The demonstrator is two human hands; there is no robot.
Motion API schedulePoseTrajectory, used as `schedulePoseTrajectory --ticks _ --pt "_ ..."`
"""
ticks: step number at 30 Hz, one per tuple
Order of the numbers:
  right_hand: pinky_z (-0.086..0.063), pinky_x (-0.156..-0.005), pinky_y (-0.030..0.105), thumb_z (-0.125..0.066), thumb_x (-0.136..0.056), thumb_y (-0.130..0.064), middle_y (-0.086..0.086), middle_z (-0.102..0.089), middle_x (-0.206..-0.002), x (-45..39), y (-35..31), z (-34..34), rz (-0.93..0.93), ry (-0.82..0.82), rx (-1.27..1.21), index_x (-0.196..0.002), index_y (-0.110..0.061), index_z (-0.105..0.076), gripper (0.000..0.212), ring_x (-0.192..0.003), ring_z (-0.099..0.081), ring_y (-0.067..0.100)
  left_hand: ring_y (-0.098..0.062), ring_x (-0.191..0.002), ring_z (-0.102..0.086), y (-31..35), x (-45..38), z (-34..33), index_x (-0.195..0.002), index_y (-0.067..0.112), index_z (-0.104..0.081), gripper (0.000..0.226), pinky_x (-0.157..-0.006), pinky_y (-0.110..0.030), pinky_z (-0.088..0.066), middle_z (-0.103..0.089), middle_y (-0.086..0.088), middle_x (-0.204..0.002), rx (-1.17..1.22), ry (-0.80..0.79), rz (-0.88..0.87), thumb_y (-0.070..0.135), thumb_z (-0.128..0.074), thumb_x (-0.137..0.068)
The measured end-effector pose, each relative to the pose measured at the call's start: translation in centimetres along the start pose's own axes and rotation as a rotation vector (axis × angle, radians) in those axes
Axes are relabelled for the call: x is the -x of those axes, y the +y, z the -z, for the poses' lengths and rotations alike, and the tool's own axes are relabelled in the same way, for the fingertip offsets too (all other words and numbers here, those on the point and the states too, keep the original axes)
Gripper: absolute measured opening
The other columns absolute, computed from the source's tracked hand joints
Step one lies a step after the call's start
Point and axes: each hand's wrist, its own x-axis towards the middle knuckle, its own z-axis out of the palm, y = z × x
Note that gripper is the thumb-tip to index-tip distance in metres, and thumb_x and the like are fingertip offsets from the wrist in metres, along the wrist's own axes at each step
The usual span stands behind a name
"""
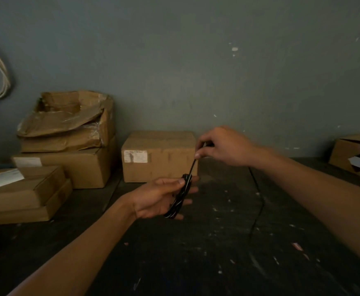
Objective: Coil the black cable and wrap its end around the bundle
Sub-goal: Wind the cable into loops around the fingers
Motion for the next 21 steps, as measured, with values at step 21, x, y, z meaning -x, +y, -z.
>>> schedulePoseTrajectory --ticks 21 --pt "-0.042 -0.054 0.029 -0.045 -0.101 -0.021 0.004 -0.059 -0.065 3.5 1.5 -13.1 -0.275 -0.046 -0.927 -0.083 -0.020 -0.064 0.026 -0.059 -0.052 0.017 -0.042 -0.133 -0.043 4.0 0.4 -2.0 -0.143 0.024 -0.044 0.053 -0.101 -0.066 -0.035 -0.042 -0.015 -0.151 0.189 -0.273 -0.254 0.031 -0.050 -0.091"
